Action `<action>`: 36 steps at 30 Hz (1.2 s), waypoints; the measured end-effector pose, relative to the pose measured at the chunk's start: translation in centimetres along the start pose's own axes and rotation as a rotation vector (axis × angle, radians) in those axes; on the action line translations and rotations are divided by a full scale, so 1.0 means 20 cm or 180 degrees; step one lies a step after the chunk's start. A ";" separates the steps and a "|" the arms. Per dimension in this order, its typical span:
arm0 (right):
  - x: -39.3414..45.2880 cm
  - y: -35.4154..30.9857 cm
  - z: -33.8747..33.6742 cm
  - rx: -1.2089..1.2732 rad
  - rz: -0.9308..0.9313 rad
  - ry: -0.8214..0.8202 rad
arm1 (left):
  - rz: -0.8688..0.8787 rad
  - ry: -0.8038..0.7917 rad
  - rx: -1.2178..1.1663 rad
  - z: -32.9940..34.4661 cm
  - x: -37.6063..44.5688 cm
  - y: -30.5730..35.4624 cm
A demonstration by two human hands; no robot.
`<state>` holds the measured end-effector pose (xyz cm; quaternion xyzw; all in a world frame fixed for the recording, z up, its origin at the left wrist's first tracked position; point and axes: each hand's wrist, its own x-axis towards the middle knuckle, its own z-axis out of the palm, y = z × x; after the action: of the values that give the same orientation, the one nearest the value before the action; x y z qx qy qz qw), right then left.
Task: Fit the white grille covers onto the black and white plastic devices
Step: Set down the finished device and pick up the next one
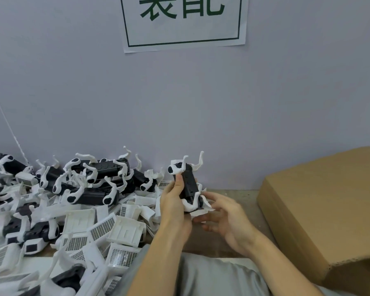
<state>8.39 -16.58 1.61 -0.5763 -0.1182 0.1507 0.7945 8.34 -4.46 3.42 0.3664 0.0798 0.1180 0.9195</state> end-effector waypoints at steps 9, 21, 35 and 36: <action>-0.01 0.00 0.05 -0.0481 -0.0315 0.0346 | 0.0163 -0.0208 0.1302 0.01 -0.01 -0.11; -0.01 0.02 0.04 -0.0628 -0.0240 0.0040 | 0.0093 -0.0158 0.0785 -0.02 -0.01 -0.09; 0.00 0.03 0.05 -0.0747 -0.0250 0.0031 | 0.0196 -0.0284 0.0837 -0.03 0.00 -0.10; 0.00 0.04 0.04 -0.0671 -0.0230 0.0035 | 0.0193 -0.0281 0.0823 -0.03 0.00 -0.10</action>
<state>8.08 -15.60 1.19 -0.6529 -0.1497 0.1056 0.7349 8.47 -5.49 1.64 0.4889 0.0427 0.1182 0.8632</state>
